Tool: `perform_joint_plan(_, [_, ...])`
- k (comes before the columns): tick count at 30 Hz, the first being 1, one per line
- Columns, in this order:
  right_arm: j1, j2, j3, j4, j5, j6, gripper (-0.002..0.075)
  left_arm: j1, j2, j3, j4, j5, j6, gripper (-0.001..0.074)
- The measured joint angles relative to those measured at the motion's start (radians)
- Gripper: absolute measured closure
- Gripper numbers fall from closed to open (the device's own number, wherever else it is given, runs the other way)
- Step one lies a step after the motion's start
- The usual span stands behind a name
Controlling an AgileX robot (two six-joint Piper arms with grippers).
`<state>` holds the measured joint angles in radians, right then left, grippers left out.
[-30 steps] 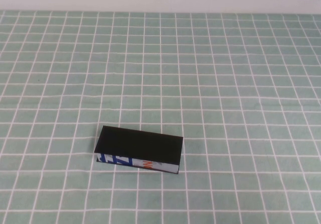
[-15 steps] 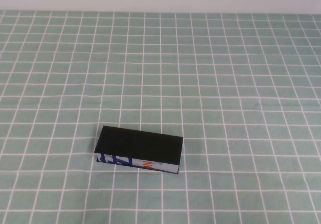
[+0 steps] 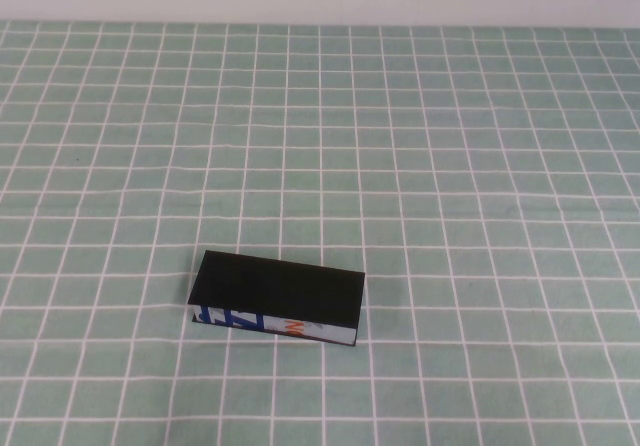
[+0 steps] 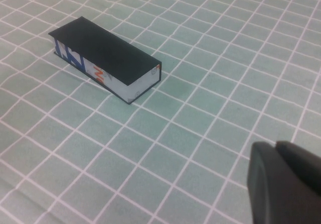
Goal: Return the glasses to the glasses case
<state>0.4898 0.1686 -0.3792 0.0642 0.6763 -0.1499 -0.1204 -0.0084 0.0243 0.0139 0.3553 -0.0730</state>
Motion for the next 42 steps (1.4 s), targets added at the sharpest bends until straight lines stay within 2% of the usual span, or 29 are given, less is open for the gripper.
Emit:
perform_joint_plan(19, [-0.011, -0.002, 0.0, 0.003, 0.0, 0.0, 0.0737, 0.0, 0.0, 0.0, 0.002, 0.002, 0.004, 0.0737])
perform_joint_plan(24, [-0.15, -0.008, 0.0, 0.009, 0.0, 0.0, 0.0737, 0.0, 0.0, 0.0, 0.004, 0.003, 0.004, 0.0737])
perform_joint_plan(32, [-0.457, -0.061, 0.002, 0.017, -0.03, 0.0, 0.0737, 0.0, 0.0, 0.0, 0.004, 0.003, 0.004, 0.0737])
perform_joint_plan(35, [-0.505, -0.1, 0.024, 0.028, -0.055, 0.0, 0.0737, 0.0, 0.0, 0.0, 0.004, 0.003, 0.006, 0.0737])
perform_joint_plan(42, [-0.515, -0.178, 0.212, 0.044, -0.146, 0.0, 0.0737, 0.0, -0.001, 0.0, 0.004, 0.004, 0.007, 0.0737])
